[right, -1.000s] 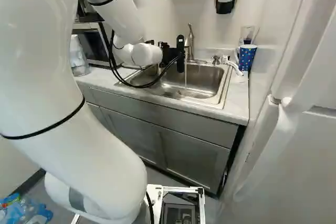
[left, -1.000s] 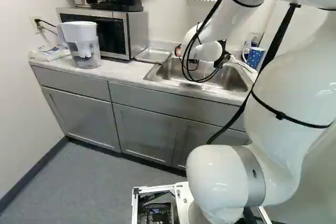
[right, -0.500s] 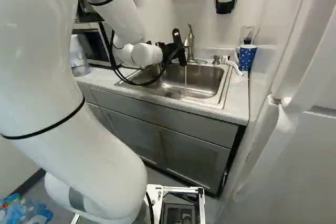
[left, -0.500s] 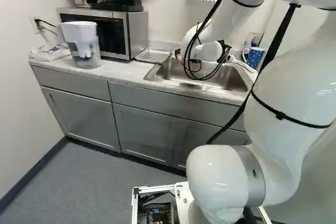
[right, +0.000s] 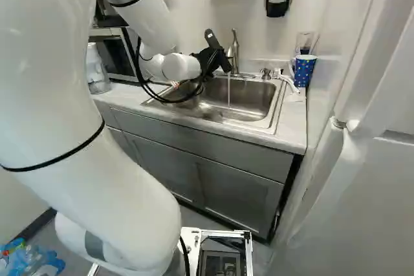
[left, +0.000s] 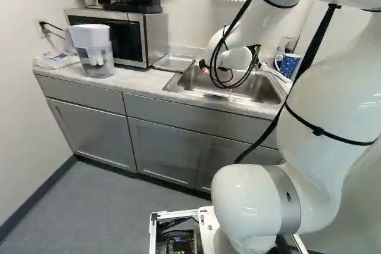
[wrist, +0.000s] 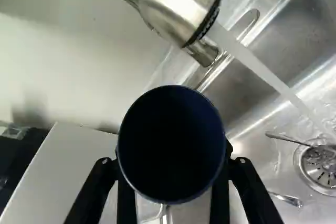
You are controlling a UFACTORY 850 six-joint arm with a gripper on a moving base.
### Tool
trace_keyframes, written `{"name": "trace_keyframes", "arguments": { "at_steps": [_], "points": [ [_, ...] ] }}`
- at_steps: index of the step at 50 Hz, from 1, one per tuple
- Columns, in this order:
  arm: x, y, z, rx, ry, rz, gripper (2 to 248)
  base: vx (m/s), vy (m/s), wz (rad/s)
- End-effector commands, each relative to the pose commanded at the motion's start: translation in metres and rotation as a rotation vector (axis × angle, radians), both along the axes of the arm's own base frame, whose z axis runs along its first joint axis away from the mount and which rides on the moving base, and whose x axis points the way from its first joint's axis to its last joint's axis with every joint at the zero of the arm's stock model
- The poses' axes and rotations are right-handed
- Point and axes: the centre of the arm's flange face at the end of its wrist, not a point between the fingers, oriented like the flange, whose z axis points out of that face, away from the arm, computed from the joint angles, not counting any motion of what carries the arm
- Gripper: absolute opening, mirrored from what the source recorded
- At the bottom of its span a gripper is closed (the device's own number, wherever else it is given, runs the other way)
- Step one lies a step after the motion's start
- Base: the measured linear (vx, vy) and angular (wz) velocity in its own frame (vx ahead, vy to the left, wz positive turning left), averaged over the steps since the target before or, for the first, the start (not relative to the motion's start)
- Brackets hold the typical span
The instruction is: Rinse the cup and place it in the tray
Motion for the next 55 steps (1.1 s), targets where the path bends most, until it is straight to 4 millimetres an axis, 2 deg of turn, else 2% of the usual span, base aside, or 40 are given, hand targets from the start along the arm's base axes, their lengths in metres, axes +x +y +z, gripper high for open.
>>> {"name": "trace_keyframes", "arguments": {
  "at_steps": [55],
  "points": [
    [0.0, 0.0, 0.0, -0.549, 0.062, 0.169, 125, 0.0, 0.0, 0.0]
  ]
}}
